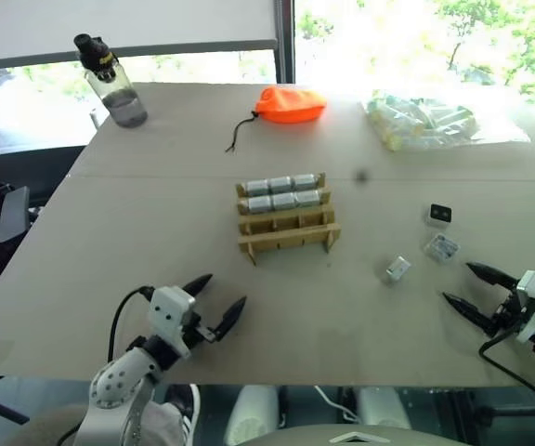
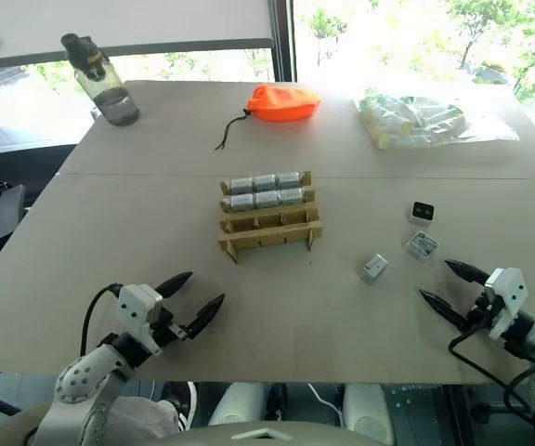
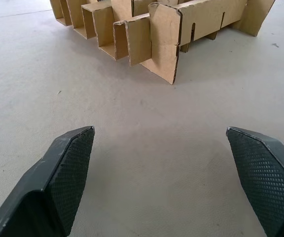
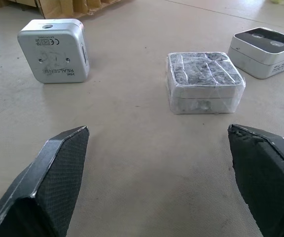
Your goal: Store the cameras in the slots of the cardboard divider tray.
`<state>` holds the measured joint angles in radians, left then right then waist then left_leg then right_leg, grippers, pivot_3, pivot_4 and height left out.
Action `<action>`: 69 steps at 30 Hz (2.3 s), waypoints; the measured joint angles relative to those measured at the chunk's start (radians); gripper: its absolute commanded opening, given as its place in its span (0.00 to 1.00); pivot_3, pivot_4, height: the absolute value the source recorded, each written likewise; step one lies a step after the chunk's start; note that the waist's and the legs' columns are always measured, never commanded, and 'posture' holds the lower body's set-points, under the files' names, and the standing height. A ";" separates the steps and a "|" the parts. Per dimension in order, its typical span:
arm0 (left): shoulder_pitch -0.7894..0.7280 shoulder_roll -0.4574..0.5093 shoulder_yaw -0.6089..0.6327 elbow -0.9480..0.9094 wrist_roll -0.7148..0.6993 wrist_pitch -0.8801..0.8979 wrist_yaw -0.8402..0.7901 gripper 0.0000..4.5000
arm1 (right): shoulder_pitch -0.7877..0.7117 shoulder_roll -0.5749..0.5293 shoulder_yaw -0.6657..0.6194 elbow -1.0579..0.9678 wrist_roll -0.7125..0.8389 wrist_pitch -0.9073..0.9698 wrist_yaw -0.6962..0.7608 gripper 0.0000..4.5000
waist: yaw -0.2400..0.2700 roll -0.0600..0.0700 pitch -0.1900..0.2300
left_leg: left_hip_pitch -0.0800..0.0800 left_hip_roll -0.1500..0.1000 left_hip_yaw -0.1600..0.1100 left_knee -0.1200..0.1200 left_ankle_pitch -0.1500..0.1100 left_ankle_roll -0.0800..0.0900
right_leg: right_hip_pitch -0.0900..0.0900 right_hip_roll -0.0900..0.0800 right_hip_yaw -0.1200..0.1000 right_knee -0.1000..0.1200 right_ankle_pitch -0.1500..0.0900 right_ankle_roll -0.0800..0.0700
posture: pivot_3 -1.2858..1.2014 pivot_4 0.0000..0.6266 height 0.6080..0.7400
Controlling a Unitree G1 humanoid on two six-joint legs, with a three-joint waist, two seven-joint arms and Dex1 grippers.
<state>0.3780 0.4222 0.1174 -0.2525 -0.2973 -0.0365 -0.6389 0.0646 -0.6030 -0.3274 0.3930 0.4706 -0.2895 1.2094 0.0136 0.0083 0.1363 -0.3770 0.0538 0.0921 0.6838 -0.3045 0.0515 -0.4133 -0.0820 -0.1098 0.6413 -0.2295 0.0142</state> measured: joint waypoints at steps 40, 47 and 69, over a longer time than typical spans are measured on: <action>0.035 0.294 0.140 -0.119 -0.239 0.118 -0.352 0.99 | 0.070 -0.449 0.138 -0.561 -0.036 0.561 0.051 1.00 | 0.000 -0.010 0.004 | -0.003 0.001 -0.002 0.001 0.000 0.000 | -0.002 0.000 -0.002 -0.002 -0.002 -0.003 | 0.52 0.24 0.89; 0.049 0.328 0.158 -0.192 -0.338 0.139 -0.482 0.99 | -0.251 -0.443 0.294 -0.415 -0.109 0.342 0.237 1.00 | 0.005 -0.012 0.010 | -0.006 0.000 -0.003 0.001 0.002 -0.005 | -0.002 0.000 -0.003 -0.005 0.000 0.000 | 0.52 0.24 0.89; -0.061 0.395 0.097 -0.235 -0.364 0.205 -0.644 1.00 | -0.847 -0.341 0.891 0.002 -0.202 -0.078 0.347 0.86 | 0.000 -0.009 0.015 | -0.005 0.000 0.000 0.002 0.003 -0.006 | -0.002 0.000 -0.003 -0.003 0.000 0.000 | 0.52 0.24 0.89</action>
<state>0.3169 0.8170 0.2141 -0.4875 -0.6613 0.1681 -1.2824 -0.7822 -0.9442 0.5631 0.3953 0.2684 -0.3674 1.5563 0.0136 -0.0010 0.1516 -0.3817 0.0542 0.0920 0.6854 -0.3016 0.0454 -0.4154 -0.0821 -0.1124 0.6378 -0.2293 0.0146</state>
